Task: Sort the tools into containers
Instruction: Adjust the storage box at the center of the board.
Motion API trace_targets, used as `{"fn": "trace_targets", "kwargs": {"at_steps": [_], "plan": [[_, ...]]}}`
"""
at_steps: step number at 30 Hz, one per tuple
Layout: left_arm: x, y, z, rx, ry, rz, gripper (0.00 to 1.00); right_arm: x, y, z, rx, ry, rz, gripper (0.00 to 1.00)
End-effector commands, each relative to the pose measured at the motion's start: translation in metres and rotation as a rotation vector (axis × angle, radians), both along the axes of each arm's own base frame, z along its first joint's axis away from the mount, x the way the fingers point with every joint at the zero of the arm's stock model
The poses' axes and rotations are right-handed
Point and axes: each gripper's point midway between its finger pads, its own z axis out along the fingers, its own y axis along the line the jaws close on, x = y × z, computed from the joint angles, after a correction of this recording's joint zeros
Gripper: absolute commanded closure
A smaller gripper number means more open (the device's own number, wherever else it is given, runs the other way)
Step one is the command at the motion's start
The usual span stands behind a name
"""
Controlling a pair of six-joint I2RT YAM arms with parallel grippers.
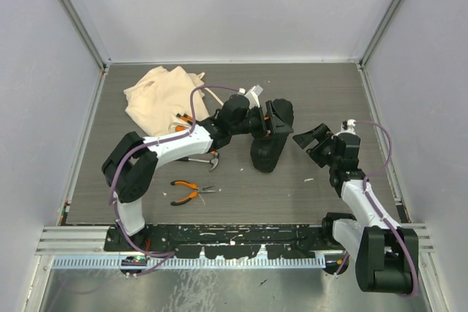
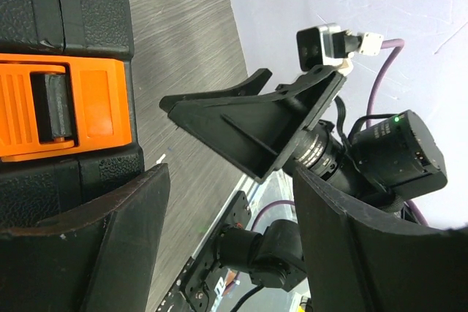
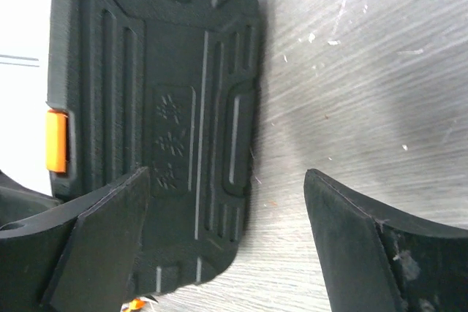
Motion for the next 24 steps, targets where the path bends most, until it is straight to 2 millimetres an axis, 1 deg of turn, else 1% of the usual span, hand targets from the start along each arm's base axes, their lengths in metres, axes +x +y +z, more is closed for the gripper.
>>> {"fn": "trace_targets", "kwargs": {"at_steps": [1,5,10,11,15,18,24], "plan": [[-0.001,-0.006,0.005,-0.018,-0.032,-0.023,0.31,0.033,-0.001,0.055,0.044,-0.140,-0.030,0.08],[-0.003,-0.009,0.003,-0.016,-0.029,-0.029,0.31,0.054,-0.003,0.065,0.049,-0.105,-0.034,0.01],[-0.007,-0.013,0.002,-0.017,-0.031,-0.038,0.31,0.083,0.001,0.087,0.066,-0.118,-0.007,0.00],[-0.008,-0.014,0.001,-0.017,-0.030,-0.040,0.31,0.089,0.001,0.089,0.063,-0.108,0.002,0.00],[-0.011,-0.017,-0.002,-0.013,-0.028,-0.048,0.31,0.108,0.008,0.086,0.056,-0.048,0.055,0.00],[-0.013,-0.018,-0.004,-0.011,-0.025,-0.050,0.31,0.117,0.013,0.082,0.012,-0.014,0.076,0.00],[-0.017,-0.022,-0.003,-0.015,-0.027,-0.059,0.31,0.126,0.032,0.078,-0.040,0.008,0.136,0.00]]}}
